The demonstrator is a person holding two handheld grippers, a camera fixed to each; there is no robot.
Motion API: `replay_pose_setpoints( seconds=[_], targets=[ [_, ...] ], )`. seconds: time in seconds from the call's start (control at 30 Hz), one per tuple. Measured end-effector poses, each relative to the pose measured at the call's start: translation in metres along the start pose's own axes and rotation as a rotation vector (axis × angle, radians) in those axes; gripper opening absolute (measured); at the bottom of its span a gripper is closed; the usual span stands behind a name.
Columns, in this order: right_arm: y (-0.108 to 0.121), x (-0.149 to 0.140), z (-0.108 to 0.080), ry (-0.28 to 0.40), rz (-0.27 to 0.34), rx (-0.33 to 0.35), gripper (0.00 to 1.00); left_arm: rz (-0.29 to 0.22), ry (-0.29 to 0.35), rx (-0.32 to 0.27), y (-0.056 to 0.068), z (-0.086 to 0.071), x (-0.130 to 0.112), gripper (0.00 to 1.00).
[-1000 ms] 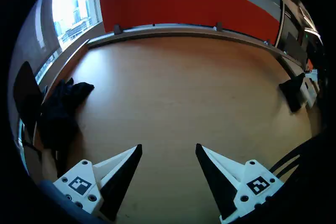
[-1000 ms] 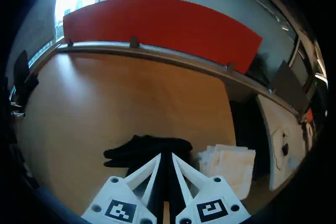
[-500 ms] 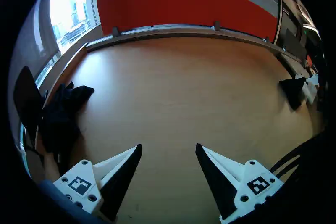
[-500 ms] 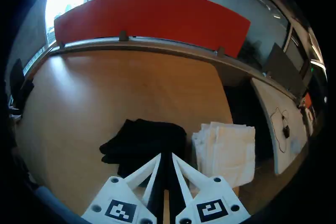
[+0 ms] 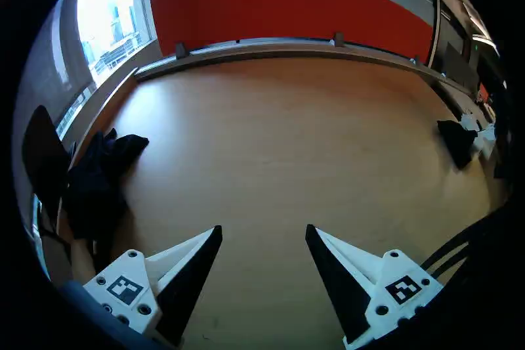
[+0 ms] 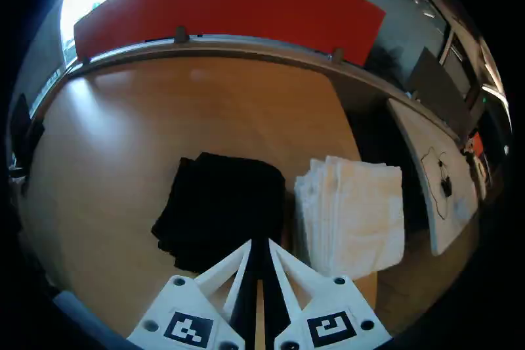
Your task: Fold towel
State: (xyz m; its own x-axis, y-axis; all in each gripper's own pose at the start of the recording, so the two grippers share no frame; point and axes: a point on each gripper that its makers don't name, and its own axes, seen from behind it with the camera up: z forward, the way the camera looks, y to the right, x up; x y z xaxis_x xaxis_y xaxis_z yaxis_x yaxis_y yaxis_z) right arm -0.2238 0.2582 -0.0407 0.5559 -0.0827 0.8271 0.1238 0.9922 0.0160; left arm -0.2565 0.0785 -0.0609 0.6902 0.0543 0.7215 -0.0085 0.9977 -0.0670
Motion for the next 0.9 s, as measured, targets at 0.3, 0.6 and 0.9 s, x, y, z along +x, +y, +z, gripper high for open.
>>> replay_pose_setpoints(
  seconds=[0.3, 0.6, 0.9],
  targets=[
    [0.009, -0.023, 0.009, -0.050, 0.029, -0.027, 0.04, 0.003, 0.001, 0.004, -0.001, -0.001, 0.001, 0.94],
    [0.018, -0.040, 0.017, -0.099, 0.066, -0.049, 0.04, 0.005, 0.001, 0.005, -0.001, 0.000, 0.002, 0.94],
    [0.020, -0.055, 0.025, -0.143, 0.082, -0.064, 0.04, 0.007, 0.000, 0.008, -0.001, 0.000, 0.002, 0.94]
  ],
)
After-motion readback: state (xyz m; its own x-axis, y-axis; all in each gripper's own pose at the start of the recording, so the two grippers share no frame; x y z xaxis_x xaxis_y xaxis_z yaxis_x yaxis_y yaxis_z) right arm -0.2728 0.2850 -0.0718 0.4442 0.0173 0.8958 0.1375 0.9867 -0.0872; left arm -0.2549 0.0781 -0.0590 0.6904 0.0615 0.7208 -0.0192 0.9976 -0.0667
